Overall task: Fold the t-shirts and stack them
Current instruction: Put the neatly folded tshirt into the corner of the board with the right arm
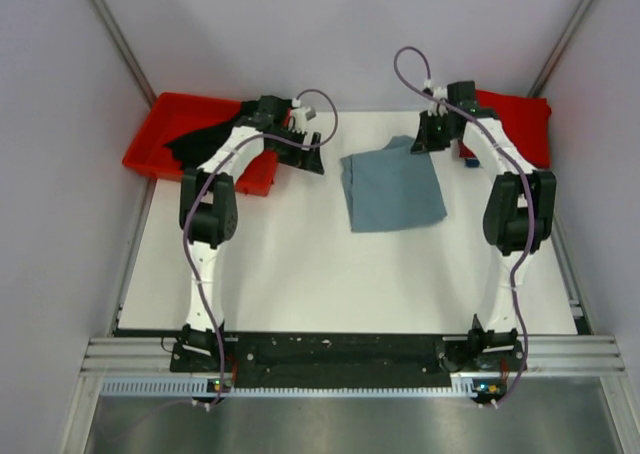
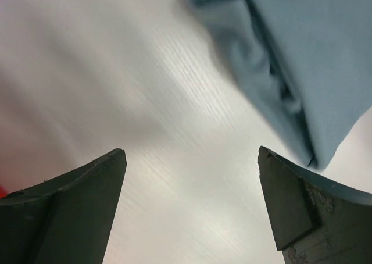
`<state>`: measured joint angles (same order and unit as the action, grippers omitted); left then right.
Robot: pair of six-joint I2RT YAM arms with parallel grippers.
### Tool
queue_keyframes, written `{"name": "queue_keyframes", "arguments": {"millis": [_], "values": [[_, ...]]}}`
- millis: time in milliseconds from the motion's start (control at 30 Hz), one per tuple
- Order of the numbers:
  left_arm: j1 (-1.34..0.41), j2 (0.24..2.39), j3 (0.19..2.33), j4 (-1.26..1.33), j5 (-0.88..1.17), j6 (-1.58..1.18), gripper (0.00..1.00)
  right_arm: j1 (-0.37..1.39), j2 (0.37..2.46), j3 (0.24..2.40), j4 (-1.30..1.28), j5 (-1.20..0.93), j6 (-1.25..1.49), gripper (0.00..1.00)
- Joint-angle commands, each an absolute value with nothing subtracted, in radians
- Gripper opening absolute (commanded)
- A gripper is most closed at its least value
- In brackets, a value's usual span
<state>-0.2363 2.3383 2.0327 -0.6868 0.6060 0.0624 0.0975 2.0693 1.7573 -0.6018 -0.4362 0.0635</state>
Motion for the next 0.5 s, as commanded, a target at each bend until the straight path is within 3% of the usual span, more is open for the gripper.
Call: {"name": "queue_keyframes", "arguments": {"millis": [0, 467], "values": [[-0.224, 2.143, 1.942, -0.693, 0.525, 0.202, 0.99, 0.092, 2.105, 1.955, -0.768, -0.192, -0.129, 0.00], [-0.253, 2.080, 1.870, -0.746, 0.549, 0.285, 0.99, 0.052, 2.275, 2.445, -0.776, 0.201, -0.396, 0.00]]}}
